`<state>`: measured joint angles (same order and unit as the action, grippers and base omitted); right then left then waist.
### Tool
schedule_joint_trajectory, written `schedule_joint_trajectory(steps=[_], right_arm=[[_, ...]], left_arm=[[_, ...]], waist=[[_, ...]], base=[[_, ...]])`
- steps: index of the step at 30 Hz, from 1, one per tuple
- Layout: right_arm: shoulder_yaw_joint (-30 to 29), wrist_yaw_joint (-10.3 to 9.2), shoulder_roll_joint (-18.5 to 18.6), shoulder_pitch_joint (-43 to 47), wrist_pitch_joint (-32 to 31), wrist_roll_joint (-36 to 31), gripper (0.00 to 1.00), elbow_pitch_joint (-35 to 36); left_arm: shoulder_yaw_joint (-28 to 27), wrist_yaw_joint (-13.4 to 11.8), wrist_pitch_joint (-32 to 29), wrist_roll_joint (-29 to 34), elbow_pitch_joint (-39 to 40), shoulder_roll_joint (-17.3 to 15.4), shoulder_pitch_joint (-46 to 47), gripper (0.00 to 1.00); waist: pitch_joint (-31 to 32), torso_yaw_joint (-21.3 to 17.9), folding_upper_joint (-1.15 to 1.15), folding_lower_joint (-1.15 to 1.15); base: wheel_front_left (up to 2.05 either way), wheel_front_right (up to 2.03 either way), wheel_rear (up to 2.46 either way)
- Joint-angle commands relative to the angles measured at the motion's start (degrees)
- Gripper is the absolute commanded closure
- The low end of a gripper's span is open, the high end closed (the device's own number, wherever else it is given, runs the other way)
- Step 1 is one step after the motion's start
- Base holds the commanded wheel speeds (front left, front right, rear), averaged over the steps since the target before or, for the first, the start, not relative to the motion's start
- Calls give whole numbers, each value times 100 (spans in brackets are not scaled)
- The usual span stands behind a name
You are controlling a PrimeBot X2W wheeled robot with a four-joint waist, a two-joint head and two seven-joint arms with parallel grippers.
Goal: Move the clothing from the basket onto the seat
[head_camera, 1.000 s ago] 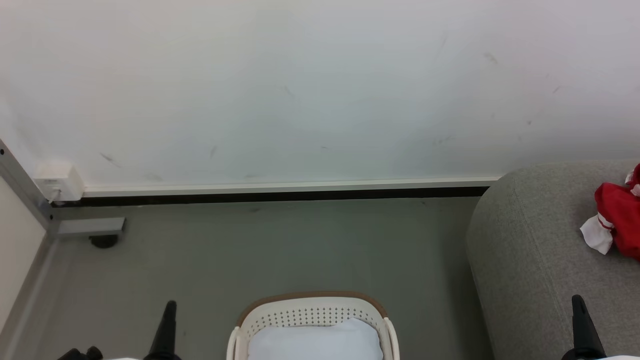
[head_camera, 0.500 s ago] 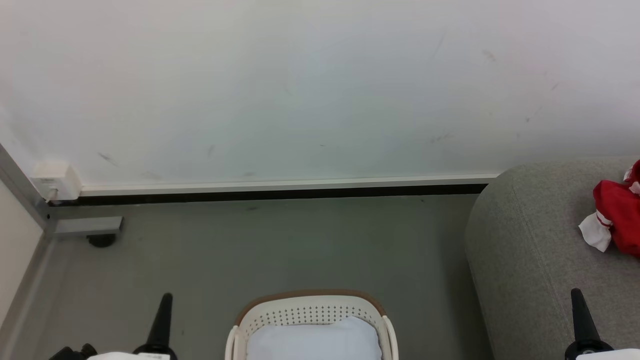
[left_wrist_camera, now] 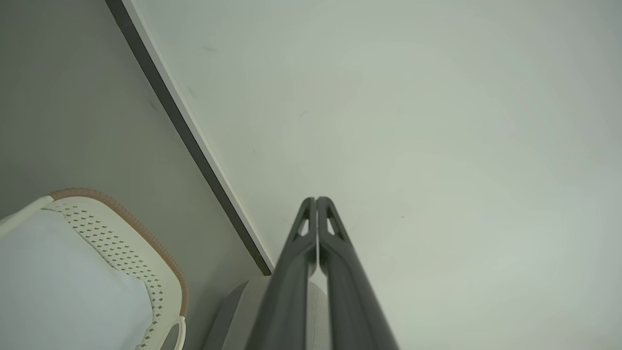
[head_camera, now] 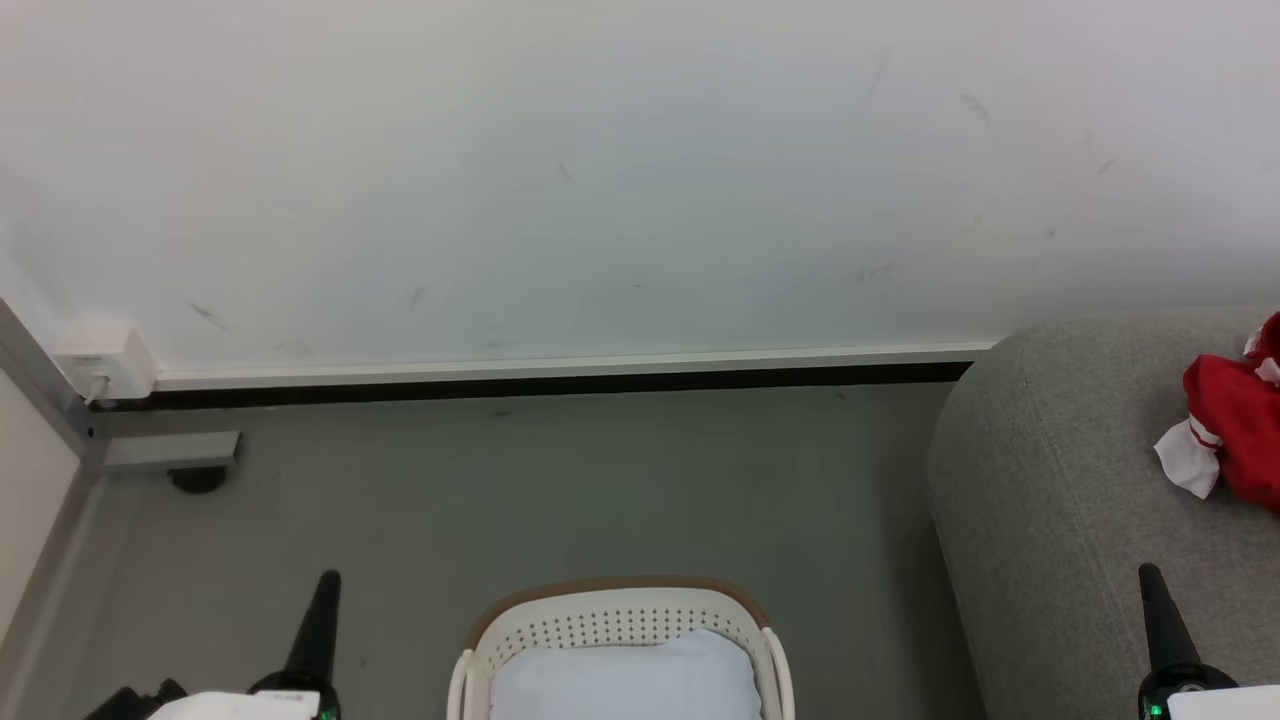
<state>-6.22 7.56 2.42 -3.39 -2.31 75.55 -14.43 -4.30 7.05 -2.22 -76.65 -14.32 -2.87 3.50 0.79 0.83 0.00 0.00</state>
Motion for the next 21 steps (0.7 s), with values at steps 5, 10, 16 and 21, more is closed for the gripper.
schedule_joint_trajectory(steps=[5,10,16,21], right_arm=[[-25,-9,59,-136,-65,302,100,61],[-29,-10,60,-159,-130,550,100,60],[-32,-11,62,-194,-208,810,100,58],[-34,-11,63,-235,-264,1021,100,57]], left_arm=[[-57,33,-85,-292,41,-19,123,100],[-88,37,-148,-514,40,-17,146,100],[-127,45,-221,-754,38,-14,187,100],[-156,51,-278,-973,37,-12,215,100]], waist=[[-12,-10,0,0],[-24,-21,0,0],[-40,-34,0,0],[-52,-45,0,0]], base=[[0,0,0],[0,0,0],[0,0,0],[0,0,0]])
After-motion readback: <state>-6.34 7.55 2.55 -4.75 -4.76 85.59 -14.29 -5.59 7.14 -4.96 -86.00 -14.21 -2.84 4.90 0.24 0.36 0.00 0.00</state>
